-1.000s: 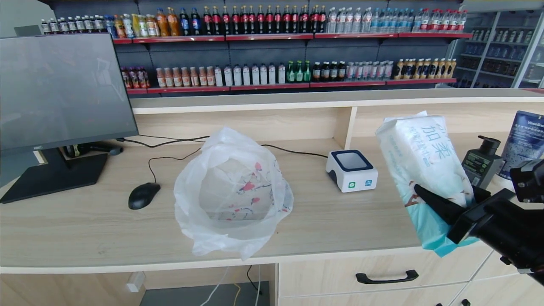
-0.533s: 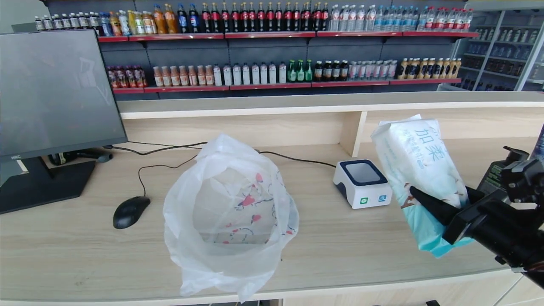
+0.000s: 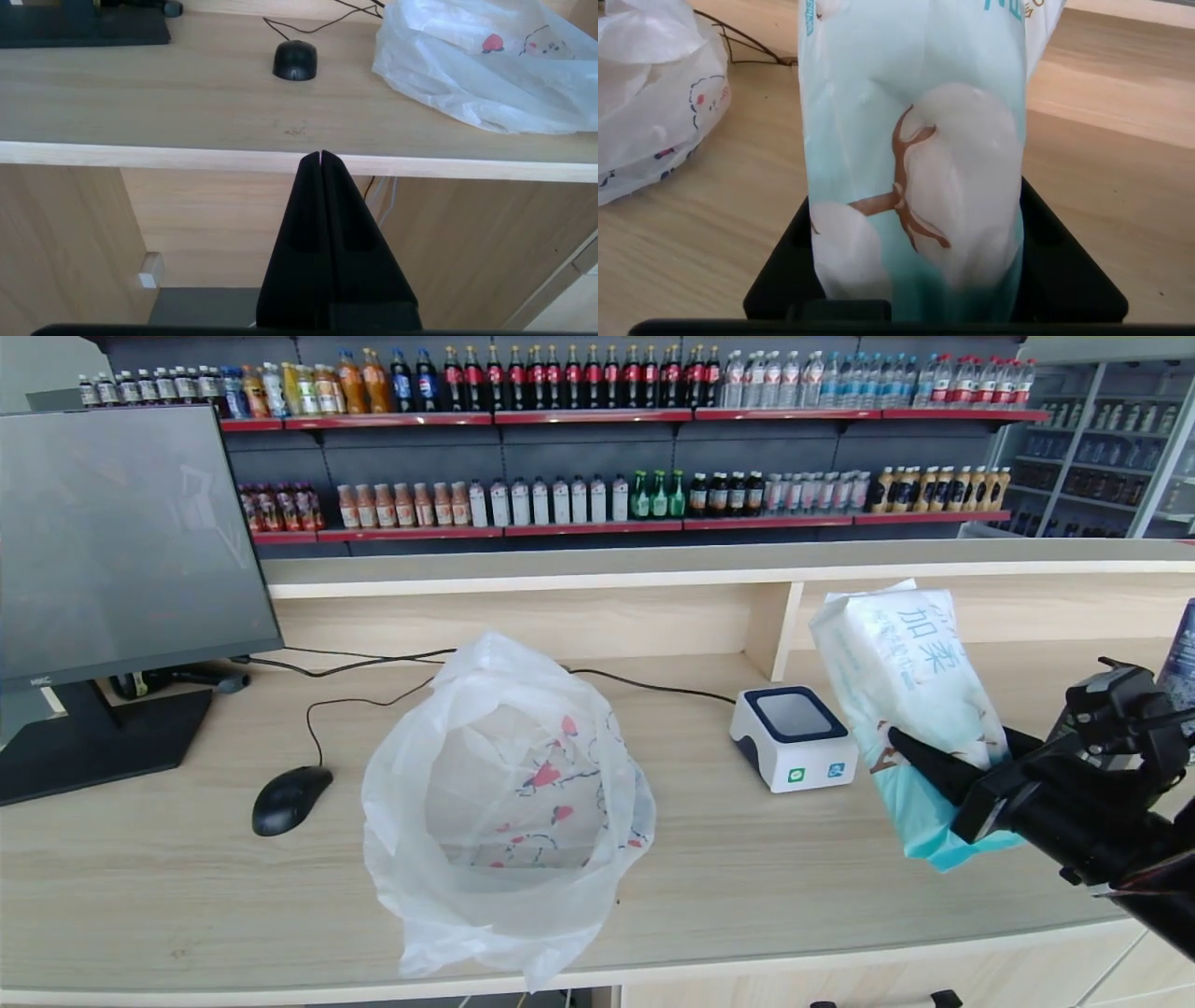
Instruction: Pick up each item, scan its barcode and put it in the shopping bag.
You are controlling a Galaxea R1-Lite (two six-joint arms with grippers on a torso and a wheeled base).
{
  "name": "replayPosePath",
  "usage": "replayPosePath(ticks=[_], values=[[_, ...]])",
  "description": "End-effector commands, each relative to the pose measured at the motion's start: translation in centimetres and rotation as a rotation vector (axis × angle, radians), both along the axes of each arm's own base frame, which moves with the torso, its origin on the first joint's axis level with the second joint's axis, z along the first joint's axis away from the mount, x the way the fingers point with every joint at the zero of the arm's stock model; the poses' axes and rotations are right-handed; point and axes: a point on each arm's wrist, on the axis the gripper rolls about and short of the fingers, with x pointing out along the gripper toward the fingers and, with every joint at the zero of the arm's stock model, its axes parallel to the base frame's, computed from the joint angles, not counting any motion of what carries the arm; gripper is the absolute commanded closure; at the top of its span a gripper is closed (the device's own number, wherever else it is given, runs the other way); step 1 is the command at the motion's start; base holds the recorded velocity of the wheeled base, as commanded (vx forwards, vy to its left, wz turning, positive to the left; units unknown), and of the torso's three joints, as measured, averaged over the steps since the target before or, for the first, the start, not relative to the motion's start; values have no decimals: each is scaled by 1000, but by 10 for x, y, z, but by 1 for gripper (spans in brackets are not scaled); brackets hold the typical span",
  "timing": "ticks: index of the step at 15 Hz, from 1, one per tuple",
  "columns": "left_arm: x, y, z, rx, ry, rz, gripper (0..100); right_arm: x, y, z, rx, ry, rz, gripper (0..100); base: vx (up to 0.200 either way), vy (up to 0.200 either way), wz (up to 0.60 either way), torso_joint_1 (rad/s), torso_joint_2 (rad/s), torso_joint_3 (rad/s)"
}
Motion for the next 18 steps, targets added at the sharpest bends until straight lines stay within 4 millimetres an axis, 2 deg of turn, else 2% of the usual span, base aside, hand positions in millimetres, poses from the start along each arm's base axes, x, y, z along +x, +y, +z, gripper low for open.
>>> replayPosePath(ticks=[1, 7, 10, 18], values=[[0, 0, 0, -1, 1, 1, 100, 20, -3, -11, -23, 41, -23, 100, 0, 0, 0, 0, 0, 0], [0, 0, 0, -1, 1, -1, 100, 50, 9, -28, -45, 80, 10, 100, 0, 0, 0, 0, 0, 0], [0, 0, 0, -1, 0, 1, 100, 55, 21, -36, -50, 102, 48, 100, 0, 0, 0, 0, 0, 0], [0, 0, 0, -1, 0, 1, 100, 53, 20, -40, -54, 122, 47, 100, 0, 0, 0, 0, 0, 0]])
